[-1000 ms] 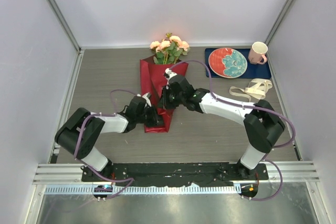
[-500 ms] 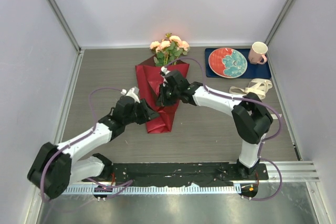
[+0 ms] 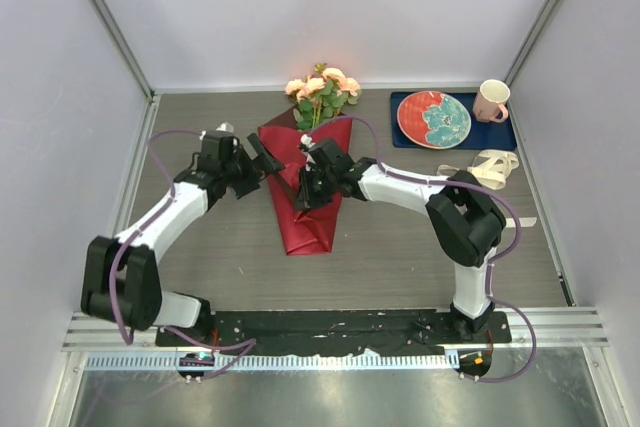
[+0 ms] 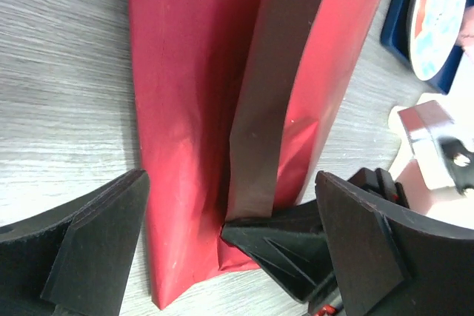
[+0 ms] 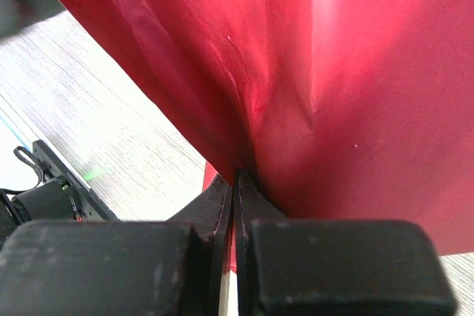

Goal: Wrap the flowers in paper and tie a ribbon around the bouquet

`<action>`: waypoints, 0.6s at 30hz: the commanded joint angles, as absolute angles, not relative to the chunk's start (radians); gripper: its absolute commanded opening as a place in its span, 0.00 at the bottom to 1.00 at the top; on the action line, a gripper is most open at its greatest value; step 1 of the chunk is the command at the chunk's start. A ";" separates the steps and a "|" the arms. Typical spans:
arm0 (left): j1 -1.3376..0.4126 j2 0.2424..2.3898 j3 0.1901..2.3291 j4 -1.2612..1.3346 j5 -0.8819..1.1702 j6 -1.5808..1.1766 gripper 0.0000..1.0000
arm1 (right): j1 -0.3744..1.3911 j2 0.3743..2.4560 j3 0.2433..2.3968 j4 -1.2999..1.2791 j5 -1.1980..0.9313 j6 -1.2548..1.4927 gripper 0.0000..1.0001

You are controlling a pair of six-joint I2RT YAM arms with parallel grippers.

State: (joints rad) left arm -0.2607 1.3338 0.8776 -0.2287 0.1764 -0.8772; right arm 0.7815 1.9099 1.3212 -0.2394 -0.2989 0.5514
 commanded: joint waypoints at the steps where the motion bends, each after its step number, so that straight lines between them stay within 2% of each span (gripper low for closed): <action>1: -0.264 1.423 0.937 -0.233 0.250 -0.830 1.00 | 0.782 1.911 1.361 -0.218 -0.324 0.548 0.08; 4: -0.264 1.462 0.963 -0.199 0.270 -0.815 0.87 | 0.784 1.911 1.362 -0.219 -0.322 0.545 0.10; 7: -0.264 1.526 1.018 -0.221 0.267 -0.769 0.46 | 0.784 1.904 1.362 -0.219 -0.328 0.540 0.15; 8: -0.264 1.563 1.055 -0.244 0.262 -0.753 0.25 | 0.782 1.899 1.362 -0.227 -0.333 0.535 0.20; 9: -0.264 1.578 1.075 -0.256 0.258 -0.711 0.18 | 0.782 1.895 1.370 -0.239 -0.337 0.520 0.24; 10: -0.265 1.591 1.092 -0.268 0.259 -0.697 0.05 | 0.782 1.864 1.370 -0.274 -0.339 0.511 0.34; 11: -0.264 1.614 1.115 -0.268 0.270 -0.678 0.00 | 0.784 1.843 1.367 -0.287 -0.345 0.499 0.40; 12: -0.264 1.621 1.127 -0.275 0.284 -0.661 0.00 | 0.782 1.810 1.335 -0.291 -0.339 0.474 0.46; 13: -0.264 1.631 1.135 -0.273 0.291 -0.635 0.00 | 0.781 1.781 1.310 -0.287 -0.328 0.465 0.59; 14: -0.264 1.638 1.146 -0.270 0.298 -0.624 0.00 | 0.779 1.722 1.287 -0.282 -0.322 0.454 0.63; 16: -0.264 1.664 1.161 -0.278 0.310 -0.608 0.00 | 0.770 1.683 1.233 -0.270 -0.319 0.439 0.69; 18: -0.262 1.683 1.178 -0.273 0.333 -0.601 0.00 | 0.746 1.658 1.203 -0.262 -0.347 0.437 0.70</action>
